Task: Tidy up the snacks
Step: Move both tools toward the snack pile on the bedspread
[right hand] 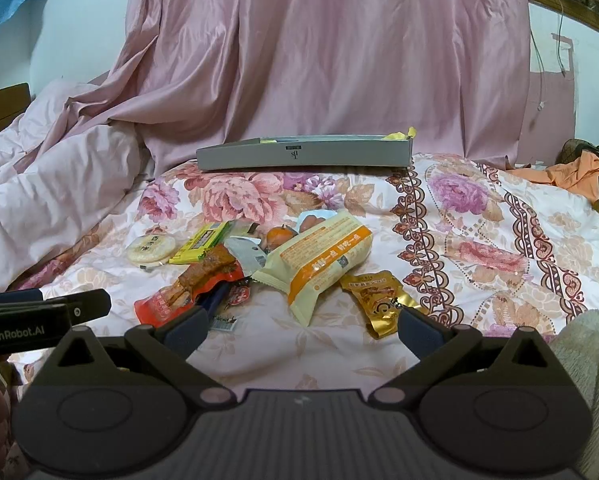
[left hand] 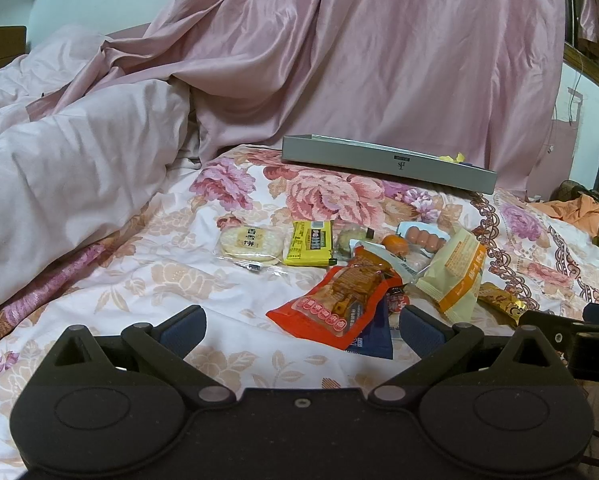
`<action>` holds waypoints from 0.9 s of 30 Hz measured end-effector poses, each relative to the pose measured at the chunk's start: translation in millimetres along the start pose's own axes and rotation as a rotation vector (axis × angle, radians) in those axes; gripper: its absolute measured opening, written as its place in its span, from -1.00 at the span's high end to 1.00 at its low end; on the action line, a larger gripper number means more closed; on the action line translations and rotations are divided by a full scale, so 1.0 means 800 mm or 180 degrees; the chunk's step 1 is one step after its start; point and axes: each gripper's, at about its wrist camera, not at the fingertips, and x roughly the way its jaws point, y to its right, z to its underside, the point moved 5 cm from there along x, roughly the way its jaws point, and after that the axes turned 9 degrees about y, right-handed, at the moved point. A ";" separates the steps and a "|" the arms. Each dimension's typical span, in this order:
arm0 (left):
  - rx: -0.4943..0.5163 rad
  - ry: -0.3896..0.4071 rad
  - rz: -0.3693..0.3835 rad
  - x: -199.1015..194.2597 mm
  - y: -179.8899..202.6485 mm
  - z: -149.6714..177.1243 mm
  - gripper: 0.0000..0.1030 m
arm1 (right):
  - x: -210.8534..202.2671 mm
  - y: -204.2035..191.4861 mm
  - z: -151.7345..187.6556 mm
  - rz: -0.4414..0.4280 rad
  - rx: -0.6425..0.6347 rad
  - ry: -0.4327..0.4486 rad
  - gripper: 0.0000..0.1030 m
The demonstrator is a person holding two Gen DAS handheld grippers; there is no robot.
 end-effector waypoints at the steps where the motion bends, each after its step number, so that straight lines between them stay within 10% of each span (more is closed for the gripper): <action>1: -0.0003 -0.0001 0.0003 0.000 0.000 0.000 -0.99 | 0.000 0.000 0.000 0.0002 0.0000 0.0000 -0.99; 27: -0.0003 -0.0008 0.0006 -0.001 0.010 0.005 -0.99 | 0.000 -0.001 0.001 -0.0001 0.0011 -0.0015 -0.99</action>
